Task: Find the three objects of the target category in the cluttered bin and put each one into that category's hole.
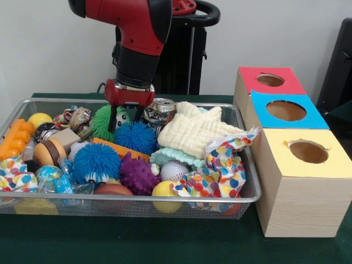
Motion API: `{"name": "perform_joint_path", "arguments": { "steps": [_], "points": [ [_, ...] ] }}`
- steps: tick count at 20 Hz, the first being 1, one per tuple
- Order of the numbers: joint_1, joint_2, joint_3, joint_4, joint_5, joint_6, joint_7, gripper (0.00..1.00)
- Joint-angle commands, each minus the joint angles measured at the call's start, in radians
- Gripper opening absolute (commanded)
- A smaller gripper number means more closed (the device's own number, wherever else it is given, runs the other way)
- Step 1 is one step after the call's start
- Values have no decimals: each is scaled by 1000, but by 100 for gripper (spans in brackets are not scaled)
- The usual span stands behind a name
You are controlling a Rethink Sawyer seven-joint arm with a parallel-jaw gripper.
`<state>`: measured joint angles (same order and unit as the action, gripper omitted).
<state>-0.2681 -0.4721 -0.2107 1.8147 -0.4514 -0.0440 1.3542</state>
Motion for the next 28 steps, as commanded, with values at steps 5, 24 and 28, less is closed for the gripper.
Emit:
{"name": "perform_joint_path", "arguments": {
  "steps": [5, 24, 28],
  "points": [
    [-42, -46, 145, -125, -56, 35, 54, 100],
    [-119, -117, 287, -135, -67, 168, 13, 100],
    [-103, -102, 258, -133, -113, 81, 47, 100]
  ]
}}
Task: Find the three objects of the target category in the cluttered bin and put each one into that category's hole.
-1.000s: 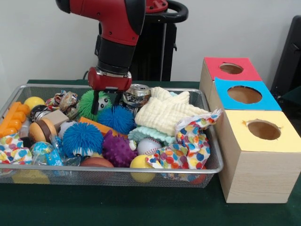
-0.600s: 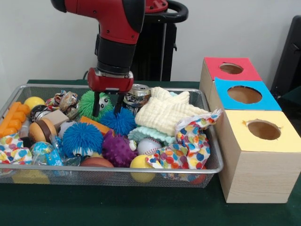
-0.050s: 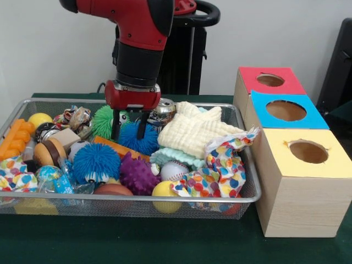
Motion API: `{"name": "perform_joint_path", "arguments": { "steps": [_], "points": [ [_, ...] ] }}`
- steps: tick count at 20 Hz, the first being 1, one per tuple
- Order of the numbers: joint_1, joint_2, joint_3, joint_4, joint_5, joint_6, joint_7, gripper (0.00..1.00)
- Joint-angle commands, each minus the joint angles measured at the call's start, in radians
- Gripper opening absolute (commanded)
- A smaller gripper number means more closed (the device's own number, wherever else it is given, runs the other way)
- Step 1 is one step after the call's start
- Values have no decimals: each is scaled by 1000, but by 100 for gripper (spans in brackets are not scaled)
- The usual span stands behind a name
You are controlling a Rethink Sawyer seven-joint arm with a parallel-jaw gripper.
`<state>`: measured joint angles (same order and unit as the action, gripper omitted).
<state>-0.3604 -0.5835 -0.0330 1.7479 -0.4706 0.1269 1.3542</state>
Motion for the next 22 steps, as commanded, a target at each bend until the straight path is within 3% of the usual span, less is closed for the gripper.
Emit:
{"name": "perform_joint_path", "arguments": {
  "steps": [1, 5, 6, 7, 9, 16, 22],
  "points": [
    [-1, 16, 67, -70, -97, -111, 64, 100],
    [2, 16, 68, -67, -105, -118, 80, 100],
    [-21, 13, 110, -75, -138, -87, 26, 100],
    [-3, 26, 103, -113, -184, -113, -8, 100],
    [19, 42, 74, -129, -184, -125, 20, 100],
    [-96, 25, 180, -116, -236, -39, -31, 100],
    [5, 74, 57, -189, -347, -6, -61, 100]
  ]
}}
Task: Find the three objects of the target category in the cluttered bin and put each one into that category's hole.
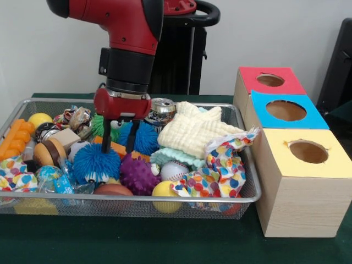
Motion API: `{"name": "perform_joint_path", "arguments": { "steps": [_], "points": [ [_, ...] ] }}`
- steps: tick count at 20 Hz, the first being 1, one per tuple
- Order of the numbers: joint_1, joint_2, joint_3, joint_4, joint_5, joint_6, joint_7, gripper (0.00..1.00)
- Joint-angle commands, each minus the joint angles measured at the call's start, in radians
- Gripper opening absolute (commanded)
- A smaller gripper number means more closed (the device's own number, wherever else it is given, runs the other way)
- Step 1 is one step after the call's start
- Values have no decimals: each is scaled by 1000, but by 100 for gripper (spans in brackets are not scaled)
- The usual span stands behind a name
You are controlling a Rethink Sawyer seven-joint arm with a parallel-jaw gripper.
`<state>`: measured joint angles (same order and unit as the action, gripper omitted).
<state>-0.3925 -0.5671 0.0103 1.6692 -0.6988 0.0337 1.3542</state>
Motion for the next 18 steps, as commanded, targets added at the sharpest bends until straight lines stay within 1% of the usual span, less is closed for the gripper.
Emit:
{"name": "perform_joint_path", "arguments": {
  "steps": [1, 4, 9, 13, 16, 18],
  "points": [
    [51, 65, -4, -119, -137, 81, -58, 100],
    [75, 74, -25, -136, -176, 85, -42, 100],
    [89, 88, -38, -137, -196, 78, -2, 100],
    [109, 105, -65, -141, -189, 63, 47, 100],
    [145, 135, -114, -166, -190, 60, 69, 100],
    [165, 150, -144, -183, -192, 82, 66, 100]
  ]
}}
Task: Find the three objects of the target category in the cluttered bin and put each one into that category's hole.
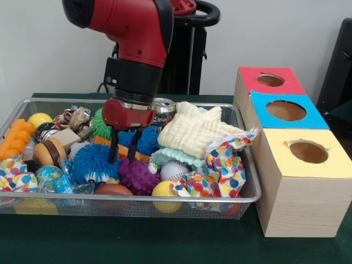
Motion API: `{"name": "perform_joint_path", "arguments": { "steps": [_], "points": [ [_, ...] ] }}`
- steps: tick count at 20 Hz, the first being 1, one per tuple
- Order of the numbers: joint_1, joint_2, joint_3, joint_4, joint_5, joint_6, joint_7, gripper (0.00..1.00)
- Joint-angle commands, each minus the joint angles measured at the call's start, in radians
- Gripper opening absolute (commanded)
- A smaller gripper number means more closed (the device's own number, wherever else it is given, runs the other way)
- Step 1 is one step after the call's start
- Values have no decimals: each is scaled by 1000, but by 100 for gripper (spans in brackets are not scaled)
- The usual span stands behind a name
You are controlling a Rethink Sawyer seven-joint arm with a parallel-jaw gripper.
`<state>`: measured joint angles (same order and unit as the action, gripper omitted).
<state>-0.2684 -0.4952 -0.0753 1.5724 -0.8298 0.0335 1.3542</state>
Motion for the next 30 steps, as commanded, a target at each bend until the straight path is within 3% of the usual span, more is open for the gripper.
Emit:
{"name": "perform_joint_path", "arguments": {
  "steps": [1, 14, 19, 24, 30],
  "points": [
    [56, 89, -79, -99, -66, 98, 64, 100],
    [101, 133, -146, -111, -33, 155, 56, 100],
    [143, 197, -200, -97, -18, 88, 134, 100],
    [266, 341, -374, -152, -1, -39, 240, 100],
    [279, 370, -420, -153, 56, -79, 223, 100]
  ]
}}
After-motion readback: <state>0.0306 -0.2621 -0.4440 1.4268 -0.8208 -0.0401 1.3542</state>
